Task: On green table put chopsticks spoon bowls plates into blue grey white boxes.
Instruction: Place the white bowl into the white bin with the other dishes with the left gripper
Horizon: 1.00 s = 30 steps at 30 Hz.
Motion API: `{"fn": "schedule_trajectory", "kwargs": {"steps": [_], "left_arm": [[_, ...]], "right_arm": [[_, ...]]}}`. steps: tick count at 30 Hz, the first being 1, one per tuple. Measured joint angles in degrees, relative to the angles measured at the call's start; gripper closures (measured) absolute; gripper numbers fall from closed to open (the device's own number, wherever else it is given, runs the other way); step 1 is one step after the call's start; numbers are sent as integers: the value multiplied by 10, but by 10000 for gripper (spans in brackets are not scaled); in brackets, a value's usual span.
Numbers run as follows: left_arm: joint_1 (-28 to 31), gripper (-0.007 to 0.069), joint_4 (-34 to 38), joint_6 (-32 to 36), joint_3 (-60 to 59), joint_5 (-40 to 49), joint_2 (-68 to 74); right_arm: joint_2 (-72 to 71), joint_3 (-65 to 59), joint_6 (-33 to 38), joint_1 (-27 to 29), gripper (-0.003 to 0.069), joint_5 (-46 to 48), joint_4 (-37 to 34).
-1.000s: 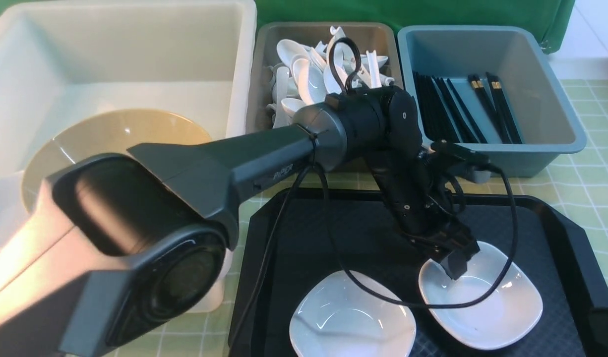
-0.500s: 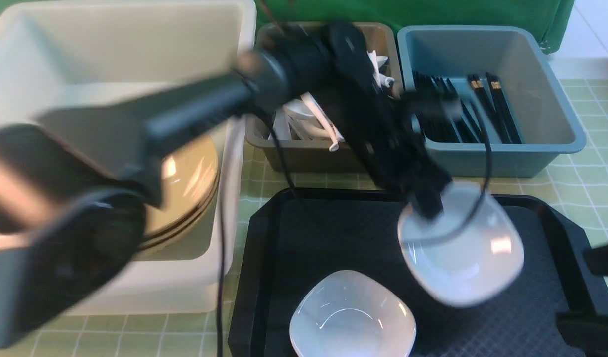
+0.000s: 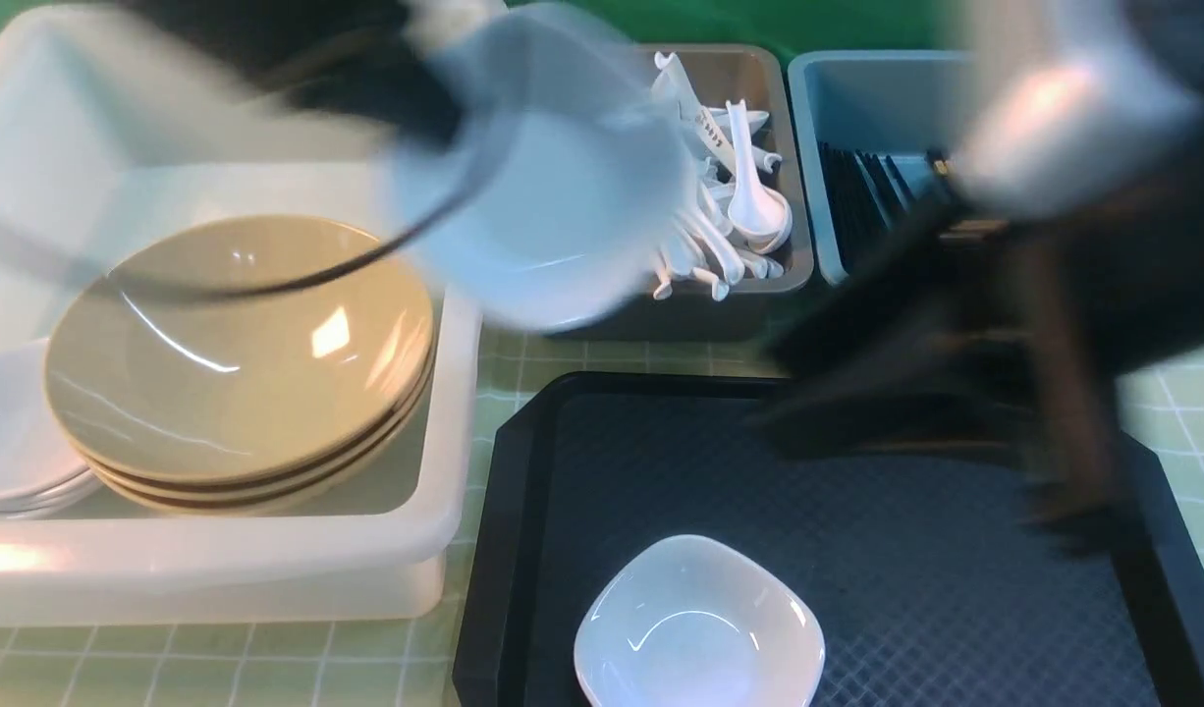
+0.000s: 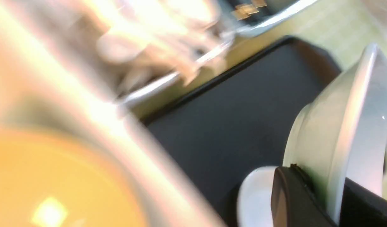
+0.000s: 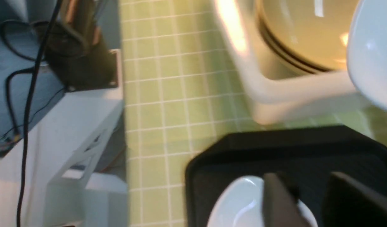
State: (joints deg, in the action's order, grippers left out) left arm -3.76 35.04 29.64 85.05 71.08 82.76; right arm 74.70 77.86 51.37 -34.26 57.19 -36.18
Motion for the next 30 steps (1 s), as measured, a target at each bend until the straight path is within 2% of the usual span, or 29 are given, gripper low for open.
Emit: {"fn": "schedule_trajectory", "kwargs": {"steps": [3, 4, 6, 9, 11, 12, 15, 21, 30], "left_arm": [[134, 609, -8, 2, -88, -16, -58], [143, 609, -9, 2, -97, -17, -61], [251, 609, -26, -1, -133, -45, -81], [338, 609, -74, -10, -140, -81, -85], [364, 609, -99, -18, -140, -98, -85], [378, 609, -140, -28, -140, -116, -85], [381, 609, -180, -41, -140, -131, -79], [381, 609, -257, -120, -140, -147, -14], [381, 607, -218, -139, -141, -169, 69]], "right_arm": [[71, 56, 12, -43, 615, 19, 1], [71, 60, 12, -45, 618, 19, 1], [109, 103, 10, -65, 632, 24, 2], [138, 137, -1, -71, 634, 24, 2], [148, 145, -4, -71, 634, 23, 2], [157, 148, -6, -71, 634, 20, 3], [166, 148, -6, -73, 634, 18, 4], [176, 148, -6, -74, 634, 18, 5], [176, 148, -9, -74, 624, 18, 5]]}}
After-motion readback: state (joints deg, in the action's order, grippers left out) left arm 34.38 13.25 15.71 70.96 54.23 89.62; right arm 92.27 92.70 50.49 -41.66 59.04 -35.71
